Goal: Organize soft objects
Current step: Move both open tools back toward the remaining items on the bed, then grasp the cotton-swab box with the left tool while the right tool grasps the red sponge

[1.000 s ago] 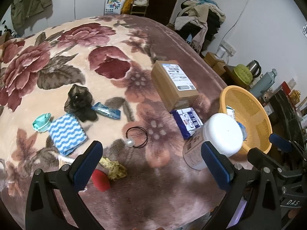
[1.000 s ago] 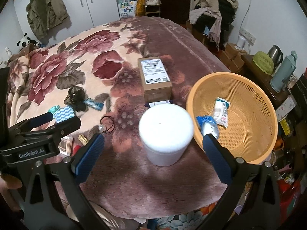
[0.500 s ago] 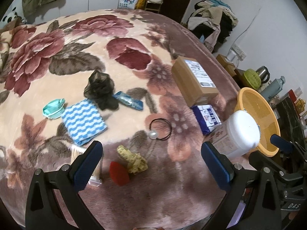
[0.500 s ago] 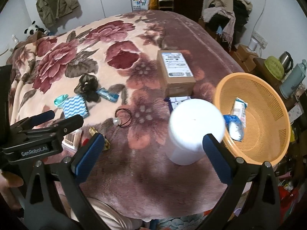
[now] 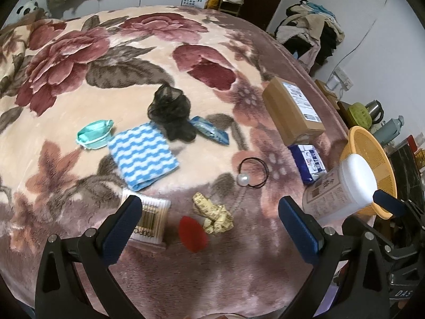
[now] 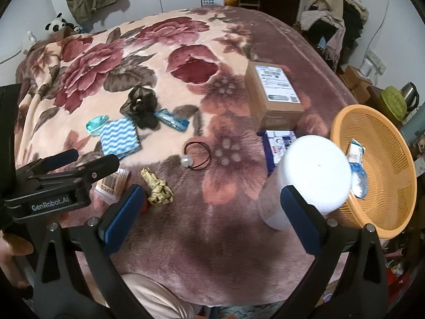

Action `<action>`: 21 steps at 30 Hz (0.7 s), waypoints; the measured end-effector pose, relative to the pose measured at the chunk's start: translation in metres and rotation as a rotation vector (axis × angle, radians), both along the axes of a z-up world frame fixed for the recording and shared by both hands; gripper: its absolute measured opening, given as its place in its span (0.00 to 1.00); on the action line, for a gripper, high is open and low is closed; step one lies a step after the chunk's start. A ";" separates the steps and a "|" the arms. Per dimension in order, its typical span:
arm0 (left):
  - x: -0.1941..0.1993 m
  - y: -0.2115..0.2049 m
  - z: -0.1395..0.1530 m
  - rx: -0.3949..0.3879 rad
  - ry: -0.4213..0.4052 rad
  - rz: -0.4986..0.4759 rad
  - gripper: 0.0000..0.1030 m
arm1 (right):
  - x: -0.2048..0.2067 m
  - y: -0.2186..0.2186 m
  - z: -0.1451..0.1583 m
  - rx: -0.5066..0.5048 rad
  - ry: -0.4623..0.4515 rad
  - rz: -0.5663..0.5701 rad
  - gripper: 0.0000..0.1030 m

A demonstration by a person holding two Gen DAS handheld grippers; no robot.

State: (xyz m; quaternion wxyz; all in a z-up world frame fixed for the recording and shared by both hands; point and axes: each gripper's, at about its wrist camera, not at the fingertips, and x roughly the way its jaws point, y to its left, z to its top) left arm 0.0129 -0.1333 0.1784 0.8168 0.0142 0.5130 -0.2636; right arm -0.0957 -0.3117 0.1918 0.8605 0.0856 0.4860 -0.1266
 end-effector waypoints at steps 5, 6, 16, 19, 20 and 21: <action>0.004 0.012 -0.008 0.009 0.007 0.015 0.99 | 0.005 0.009 -0.010 0.019 0.014 0.017 1.00; 0.005 0.014 -0.010 0.012 0.008 0.019 0.99 | 0.005 0.010 -0.011 0.024 0.016 0.018 1.00; 0.016 0.045 -0.037 0.040 0.045 0.072 0.99 | 0.013 0.018 -0.035 0.057 0.049 0.035 1.00; 0.019 0.052 -0.045 0.046 0.058 0.084 0.99 | 0.015 0.021 -0.044 0.068 0.060 0.042 1.00; 0.019 0.054 -0.048 0.049 0.061 0.087 0.99 | 0.016 0.022 -0.047 0.072 0.064 0.045 1.00; 0.019 0.055 -0.051 0.053 0.065 0.089 0.99 | 0.017 0.022 -0.049 0.076 0.068 0.049 1.00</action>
